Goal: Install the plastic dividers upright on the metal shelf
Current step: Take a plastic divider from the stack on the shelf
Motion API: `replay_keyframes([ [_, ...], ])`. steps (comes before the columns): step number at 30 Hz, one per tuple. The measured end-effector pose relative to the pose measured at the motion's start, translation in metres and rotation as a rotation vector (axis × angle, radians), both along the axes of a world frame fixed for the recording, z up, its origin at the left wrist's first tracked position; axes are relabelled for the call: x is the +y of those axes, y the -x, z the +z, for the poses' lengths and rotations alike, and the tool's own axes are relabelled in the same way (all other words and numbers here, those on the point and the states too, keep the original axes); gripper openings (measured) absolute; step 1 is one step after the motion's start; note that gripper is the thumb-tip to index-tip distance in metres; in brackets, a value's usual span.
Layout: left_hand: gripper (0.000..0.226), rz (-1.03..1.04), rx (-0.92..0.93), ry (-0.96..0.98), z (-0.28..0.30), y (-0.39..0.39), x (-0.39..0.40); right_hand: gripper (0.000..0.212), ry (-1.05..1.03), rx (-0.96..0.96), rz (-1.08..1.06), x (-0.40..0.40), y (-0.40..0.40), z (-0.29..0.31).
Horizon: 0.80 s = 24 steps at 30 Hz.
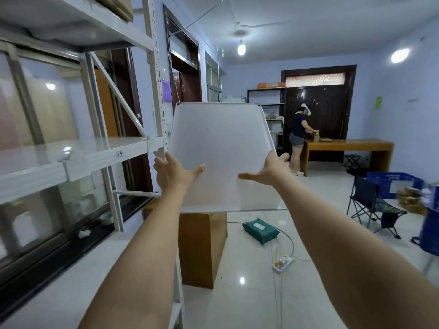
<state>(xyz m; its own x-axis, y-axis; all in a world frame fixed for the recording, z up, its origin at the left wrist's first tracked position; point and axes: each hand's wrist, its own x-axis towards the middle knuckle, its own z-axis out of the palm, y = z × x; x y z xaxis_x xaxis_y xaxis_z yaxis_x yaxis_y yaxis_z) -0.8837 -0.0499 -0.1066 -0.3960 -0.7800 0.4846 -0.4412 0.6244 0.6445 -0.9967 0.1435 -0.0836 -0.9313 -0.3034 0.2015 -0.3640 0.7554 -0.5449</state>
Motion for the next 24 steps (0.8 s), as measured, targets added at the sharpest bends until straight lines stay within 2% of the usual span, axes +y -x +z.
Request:
replay_keyframes([
  [10,0.113,0.111,0.06,0.018,0.006,0.105,-0.016,0.111,-0.001,0.076,0.093,-0.028,0.121,0.023],
  [13,0.114,0.166,0.063,0.034,0.007,0.114,-0.028,0.108,0.024,0.07,0.136,-0.046,0.139,0.018],
  [17,0.107,0.22,0.056,0.07,0.01,0.12,-0.048,0.115,0.056,0.042,0.178,-0.077,0.156,0.007],
  [24,0.11,0.259,0.101,0.127,0.007,0.142,-0.099,0.125,0.103,0.03,0.224,-0.138,0.188,-0.001],
])
